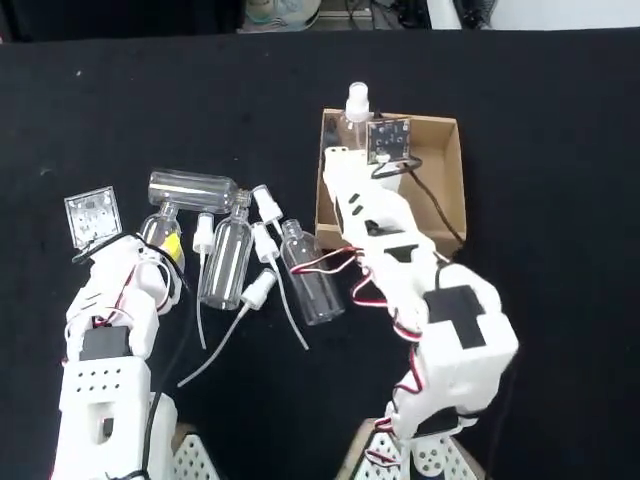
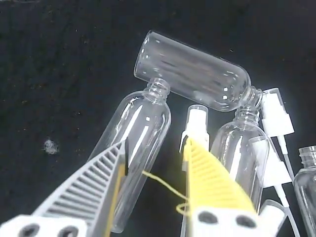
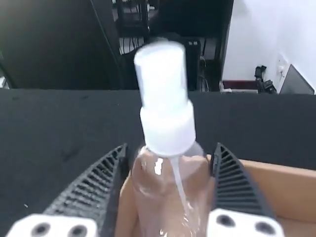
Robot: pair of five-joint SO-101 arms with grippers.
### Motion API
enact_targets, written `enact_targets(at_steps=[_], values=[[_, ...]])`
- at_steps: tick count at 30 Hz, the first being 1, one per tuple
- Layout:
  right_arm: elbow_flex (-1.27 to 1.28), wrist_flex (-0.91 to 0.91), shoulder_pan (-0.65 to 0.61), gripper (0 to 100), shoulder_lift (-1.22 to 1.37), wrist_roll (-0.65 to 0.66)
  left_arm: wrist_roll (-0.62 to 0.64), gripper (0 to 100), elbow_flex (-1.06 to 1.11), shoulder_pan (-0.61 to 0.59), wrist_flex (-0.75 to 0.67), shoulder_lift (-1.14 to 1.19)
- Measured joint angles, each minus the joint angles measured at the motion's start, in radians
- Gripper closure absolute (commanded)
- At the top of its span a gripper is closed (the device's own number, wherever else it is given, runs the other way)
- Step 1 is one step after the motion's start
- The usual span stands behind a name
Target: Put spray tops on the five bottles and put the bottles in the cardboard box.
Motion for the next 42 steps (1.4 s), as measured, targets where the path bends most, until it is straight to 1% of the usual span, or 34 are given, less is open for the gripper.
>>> enact_targets(at_steps=[12, 15, 18, 28, 32, 36, 39, 42], values=[[0.003, 0.296, 0.000, 78.1, -0.186, 0.000, 0.000, 81, 0.000, 0.000, 0.000, 0.000], [0.003, 0.399, 0.000, 78.2, -0.247, 0.000, 0.000, 81, 0.000, 0.000, 0.000, 0.000], [0.003, 0.551, 0.000, 78.3, -0.327, -0.002, 0.000, 81, 0.000, 0.000, 0.000, 0.000], [0.003, 1.158, 0.002, 78.3, -0.681, -0.002, 0.000, 81, 0.000, 0.000, 0.000, 0.000], [0.003, 1.373, 0.081, 78.3, -0.778, 0.000, 0.000, 81, 0.000, 0.000, 0.000, 0.000], [-0.103, 1.557, 0.241, 78.3, -0.781, 0.009, 0.000, 81, 0.000, 0.000, 0.000, 0.000], [-0.226, 1.660, 0.353, 78.3, -0.704, 0.057, 0.000, 81, 0.000, 0.000, 0.000, 0.000], [-0.336, 1.720, 0.407, 78.2, -0.578, 0.115, 0.000, 81, 0.003, 0.000, -0.002, 0.000]])
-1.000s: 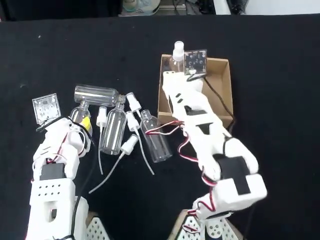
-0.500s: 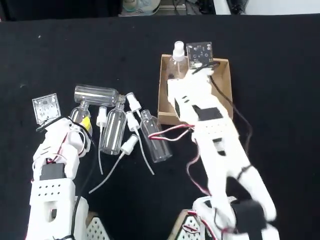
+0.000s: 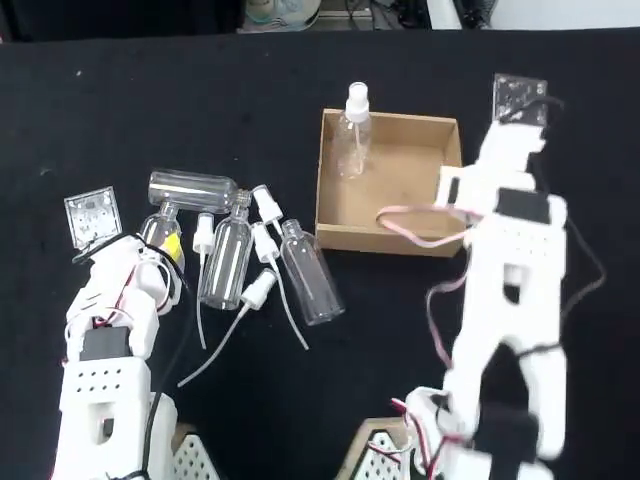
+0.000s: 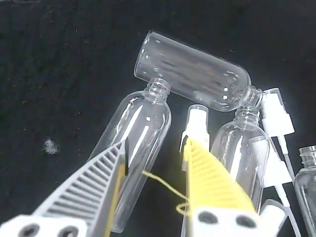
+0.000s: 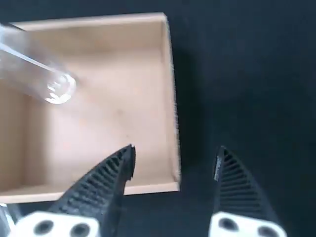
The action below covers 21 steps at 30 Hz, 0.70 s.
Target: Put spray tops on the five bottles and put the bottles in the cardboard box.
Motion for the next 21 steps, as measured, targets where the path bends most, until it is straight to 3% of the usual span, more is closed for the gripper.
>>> enact_targets(at_steps=[6, 12, 18, 21], values=[[-0.137, 0.017, 0.014, 78.3, 0.258, 0.141, 0.000, 81, 0.031, 0.000, -0.018, 0.000], [-0.216, 0.017, 0.014, 78.6, 0.436, 0.198, 0.000, 81, 0.031, 0.000, -0.023, 0.000], [-0.264, 0.017, 0.029, 98.7, 0.522, 0.282, 0.000, 81, 0.031, 0.000, -0.023, 0.000], [-0.264, 0.017, 0.054, 97.1, 0.522, 0.298, 0.000, 81, 0.031, 0.000, -0.023, 0.000]])
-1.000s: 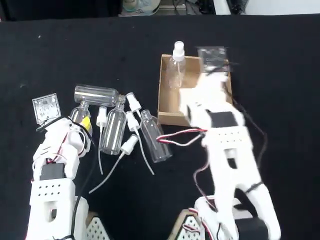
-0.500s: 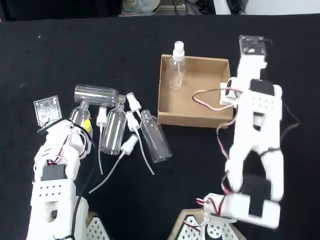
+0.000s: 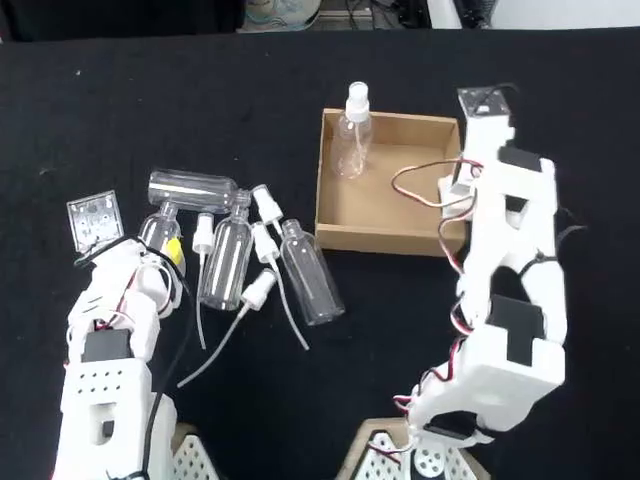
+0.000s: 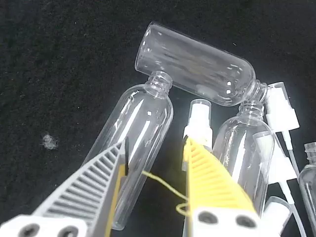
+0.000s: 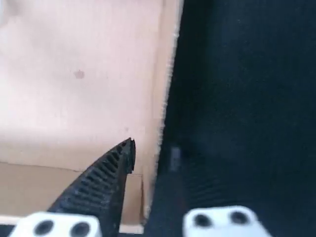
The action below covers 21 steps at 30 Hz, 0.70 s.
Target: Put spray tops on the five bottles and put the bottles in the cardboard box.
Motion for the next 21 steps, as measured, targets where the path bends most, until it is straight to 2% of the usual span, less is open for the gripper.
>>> enact_targets(at_steps=[3, 11, 21], values=[[0.000, 0.000, 0.031, 98.8, 0.000, 0.009, 0.000, 81, 0.000, 0.000, 0.000, 0.000], [0.000, -0.025, 0.112, 98.8, 0.000, 0.130, 0.000, 81, 0.000, 0.000, 0.000, 0.000], [0.000, -0.034, 0.120, 98.8, 0.000, 0.180, 0.000, 81, 0.000, 0.000, 0.000, 0.000]])
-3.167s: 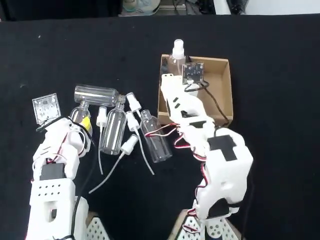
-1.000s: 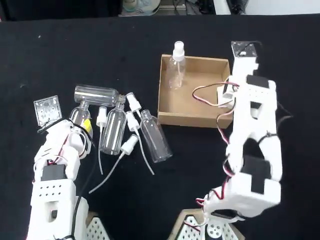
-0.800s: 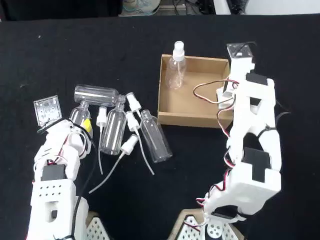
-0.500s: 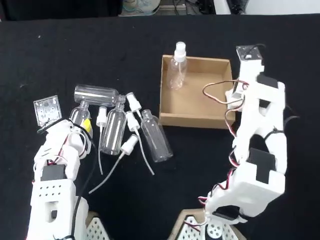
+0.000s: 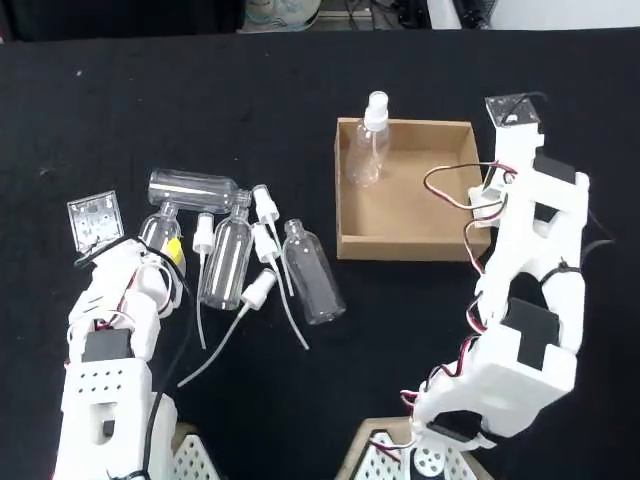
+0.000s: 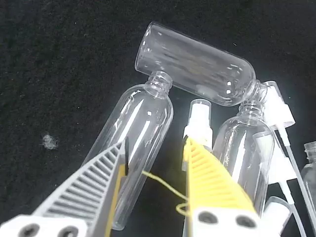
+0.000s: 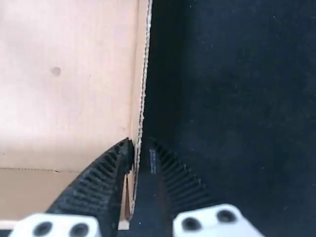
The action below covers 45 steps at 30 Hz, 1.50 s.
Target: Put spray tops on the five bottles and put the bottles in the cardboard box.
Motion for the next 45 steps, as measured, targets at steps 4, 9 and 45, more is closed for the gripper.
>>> enact_targets(at_steps=[4, 9, 45], values=[[0.000, -0.021, 0.000, 98.6, 0.000, 0.055, 0.000, 81, 0.000, 0.000, 0.000, 0.000], [0.000, -0.023, 0.000, 86.1, 0.000, 0.063, 0.000, 81, 0.000, 0.000, 0.000, 0.000], [0.324, -0.325, -0.354, 98.4, -0.204, -0.420, 0.000, 81, 0.000, 0.000, 0.000, 0.000]])
